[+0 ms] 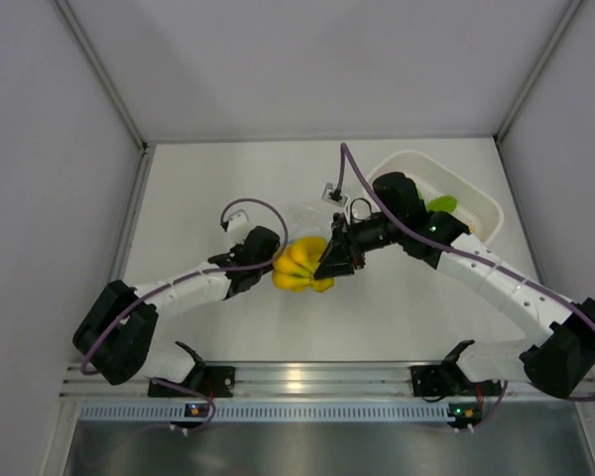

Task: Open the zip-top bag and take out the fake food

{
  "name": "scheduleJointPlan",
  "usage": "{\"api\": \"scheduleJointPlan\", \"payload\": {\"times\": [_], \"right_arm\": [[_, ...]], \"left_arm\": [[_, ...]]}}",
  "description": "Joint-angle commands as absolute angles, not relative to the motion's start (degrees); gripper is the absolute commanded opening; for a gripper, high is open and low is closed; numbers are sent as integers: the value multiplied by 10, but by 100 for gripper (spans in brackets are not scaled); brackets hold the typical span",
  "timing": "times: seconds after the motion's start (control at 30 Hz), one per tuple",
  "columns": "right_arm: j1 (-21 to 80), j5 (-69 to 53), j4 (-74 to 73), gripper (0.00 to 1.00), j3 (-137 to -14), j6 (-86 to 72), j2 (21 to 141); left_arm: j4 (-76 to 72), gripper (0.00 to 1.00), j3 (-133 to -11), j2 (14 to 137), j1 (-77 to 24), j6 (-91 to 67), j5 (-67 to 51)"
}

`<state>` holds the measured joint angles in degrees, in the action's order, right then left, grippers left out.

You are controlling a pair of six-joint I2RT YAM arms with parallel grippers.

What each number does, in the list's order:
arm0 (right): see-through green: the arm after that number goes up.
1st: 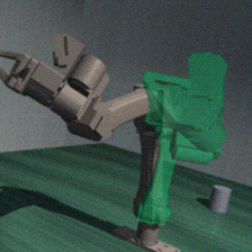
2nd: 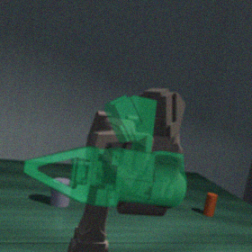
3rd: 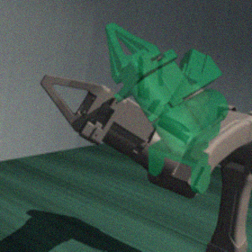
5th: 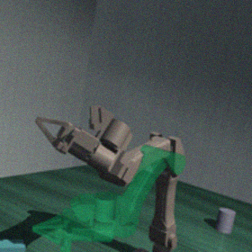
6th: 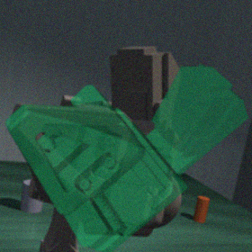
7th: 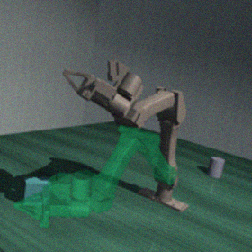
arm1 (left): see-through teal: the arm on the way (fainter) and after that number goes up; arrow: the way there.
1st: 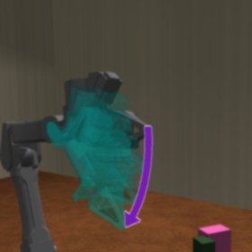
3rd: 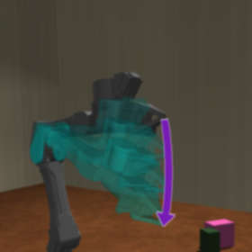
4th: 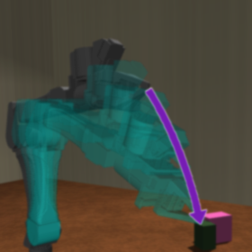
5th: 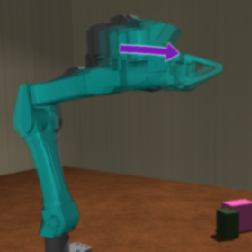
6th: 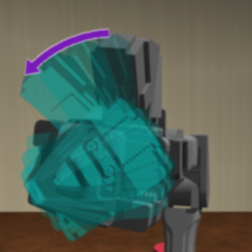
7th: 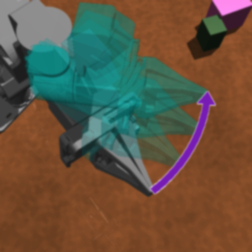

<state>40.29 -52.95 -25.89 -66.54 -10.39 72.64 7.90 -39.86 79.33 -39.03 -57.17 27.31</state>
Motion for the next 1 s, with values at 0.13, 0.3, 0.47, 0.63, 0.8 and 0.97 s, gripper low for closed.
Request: {"api": "scheduleJointPlan", "payload": {"times": [0.13,0.3,0.47,0.63,0.8,0.97], "right_arm": [[378,-552,-209,0,-732,-117,686],[361,-543,-175,0,-729,-145,671],[338,-540,-191,0,-744,-152,670],[307,-531,-219,0,-758,-139,658],[280,-494,-251,0,-780,-127,651],[257,-335,-310,0,-807,-117,645]], "left_arm": [[125,0,-432,798,-349,-569,317],[125,0,-447,797,-340,-556,309],[126,0,-455,797,-335,-548,310],[134,0,-453,792,-319,-540,318],[146,0,-445,779,-289,-534,322],[148,0,-429,748,-256,-518,314]]}}
